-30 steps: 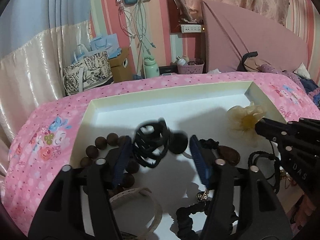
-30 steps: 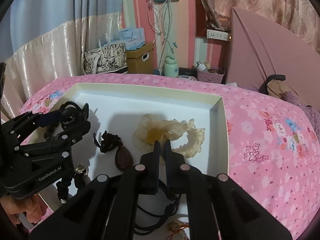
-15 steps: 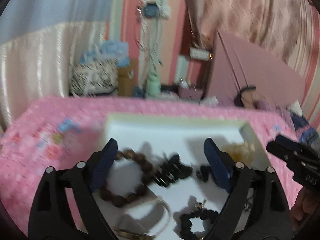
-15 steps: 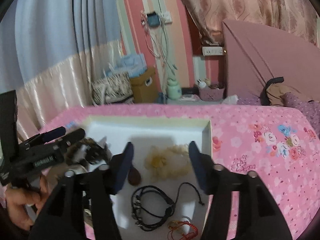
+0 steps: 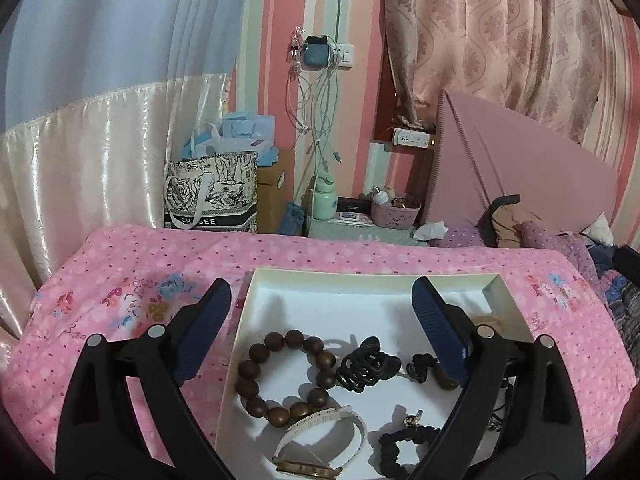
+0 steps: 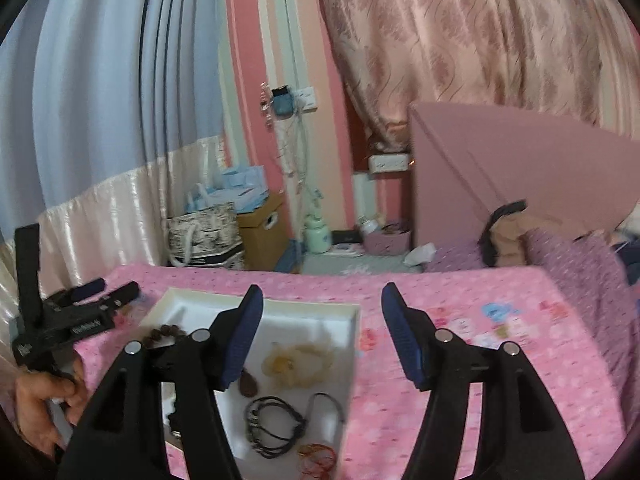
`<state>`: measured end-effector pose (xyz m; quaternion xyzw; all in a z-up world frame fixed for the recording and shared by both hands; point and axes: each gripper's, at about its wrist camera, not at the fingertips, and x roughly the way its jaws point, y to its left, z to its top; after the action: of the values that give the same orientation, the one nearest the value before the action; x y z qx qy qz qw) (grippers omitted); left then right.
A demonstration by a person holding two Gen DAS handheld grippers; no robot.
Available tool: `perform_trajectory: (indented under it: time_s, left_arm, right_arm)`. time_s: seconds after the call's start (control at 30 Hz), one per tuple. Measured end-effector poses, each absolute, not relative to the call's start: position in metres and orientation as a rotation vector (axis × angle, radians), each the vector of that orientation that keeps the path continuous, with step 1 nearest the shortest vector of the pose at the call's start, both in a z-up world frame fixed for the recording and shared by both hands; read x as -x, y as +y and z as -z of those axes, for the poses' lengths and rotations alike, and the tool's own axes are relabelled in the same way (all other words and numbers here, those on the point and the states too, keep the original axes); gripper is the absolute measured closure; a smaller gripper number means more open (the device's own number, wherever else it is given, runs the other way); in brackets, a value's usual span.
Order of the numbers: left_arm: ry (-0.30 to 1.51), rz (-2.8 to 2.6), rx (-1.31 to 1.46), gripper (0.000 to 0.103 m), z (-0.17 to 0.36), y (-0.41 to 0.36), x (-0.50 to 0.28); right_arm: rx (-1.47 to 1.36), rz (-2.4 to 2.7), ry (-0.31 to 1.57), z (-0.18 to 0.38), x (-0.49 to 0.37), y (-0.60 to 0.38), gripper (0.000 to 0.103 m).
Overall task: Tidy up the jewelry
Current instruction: 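Withdraw both open tools from the tray toward the last jewelry pieces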
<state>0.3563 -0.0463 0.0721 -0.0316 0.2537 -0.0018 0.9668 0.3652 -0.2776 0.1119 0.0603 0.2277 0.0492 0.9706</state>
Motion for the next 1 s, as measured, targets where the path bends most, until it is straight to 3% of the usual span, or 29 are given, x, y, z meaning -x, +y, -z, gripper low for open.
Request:
perform_trajectory:
  time_s: [0.4, 0.67, 1.0]
  left_arm:
    - [0.434, 0.059, 0.035, 0.012, -0.114, -0.065, -0.295]
    - [0.594, 0.054, -0.016, 0.010, -0.032, -0.095, -0.221]
    - [0.755, 0.136, -0.001, 0.010, 0.031, -0.132, -0.202]
  right_arm:
    - [-0.104, -0.058, 0.573, -0.068, -0.284, -0.299, 0.039]
    - [-0.145, -0.096, 0.642, -0.026, -0.249, -0.305, 0.039]
    - [-0.119, -0.128, 0.712, 0.009, -0.247, -0.286, 0.040]
